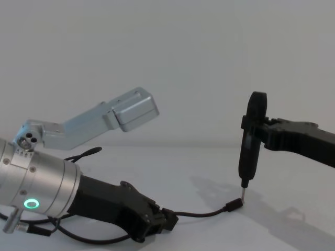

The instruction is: Pick up the data cable with the one hand.

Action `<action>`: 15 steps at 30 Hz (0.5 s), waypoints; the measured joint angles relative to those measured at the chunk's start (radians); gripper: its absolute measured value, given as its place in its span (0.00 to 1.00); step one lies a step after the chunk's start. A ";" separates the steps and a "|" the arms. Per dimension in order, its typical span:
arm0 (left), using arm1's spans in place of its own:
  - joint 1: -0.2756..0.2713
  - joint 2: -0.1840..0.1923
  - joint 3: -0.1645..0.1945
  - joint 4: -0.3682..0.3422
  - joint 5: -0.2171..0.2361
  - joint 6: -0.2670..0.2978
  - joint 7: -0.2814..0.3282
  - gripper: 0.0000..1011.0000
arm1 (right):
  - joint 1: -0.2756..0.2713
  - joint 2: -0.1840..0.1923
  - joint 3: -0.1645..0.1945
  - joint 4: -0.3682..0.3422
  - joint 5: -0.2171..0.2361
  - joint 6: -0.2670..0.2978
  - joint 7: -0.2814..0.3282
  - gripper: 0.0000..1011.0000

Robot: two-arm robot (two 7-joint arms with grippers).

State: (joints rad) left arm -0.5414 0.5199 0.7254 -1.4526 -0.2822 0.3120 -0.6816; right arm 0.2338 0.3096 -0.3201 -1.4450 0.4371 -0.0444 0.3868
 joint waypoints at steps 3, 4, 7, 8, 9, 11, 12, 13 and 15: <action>0.000 0.000 0.000 0.000 0.000 0.000 0.000 0.05 | 0.001 -0.001 -0.001 0.002 -0.001 -0.001 0.001 0.27; 0.000 0.000 0.000 0.000 0.000 0.000 0.000 0.05 | 0.001 -0.001 -0.001 0.003 -0.002 -0.001 0.001 0.27; 0.000 0.000 0.000 0.000 0.000 0.000 0.000 0.05 | 0.002 -0.001 -0.002 0.005 -0.005 -0.004 0.002 0.27; 0.000 0.000 0.000 0.000 0.000 0.000 0.000 0.05 | 0.002 -0.002 -0.003 0.006 -0.005 -0.005 0.002 0.27; 0.000 0.000 0.000 0.000 0.000 0.000 0.000 0.05 | 0.003 -0.002 -0.003 0.007 -0.008 -0.007 0.003 0.27; 0.000 0.000 0.000 0.000 0.000 0.000 0.000 0.05 | 0.003 -0.002 -0.004 0.008 -0.009 -0.008 0.003 0.27; 0.000 0.000 0.000 0.000 0.000 0.000 0.000 0.05 | 0.003 -0.002 -0.004 0.008 -0.010 -0.008 0.003 0.27; 0.000 0.000 0.000 0.000 0.000 0.000 0.000 0.05 | 0.003 -0.002 -0.004 0.009 -0.012 -0.008 0.004 0.27; 0.000 0.000 0.000 0.000 0.000 0.000 0.000 0.05 | 0.004 -0.002 -0.005 0.010 -0.013 -0.010 0.004 0.27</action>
State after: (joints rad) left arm -0.5414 0.5200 0.7254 -1.4526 -0.2822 0.3120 -0.6816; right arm 0.2376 0.3072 -0.3248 -1.4349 0.4242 -0.0542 0.3911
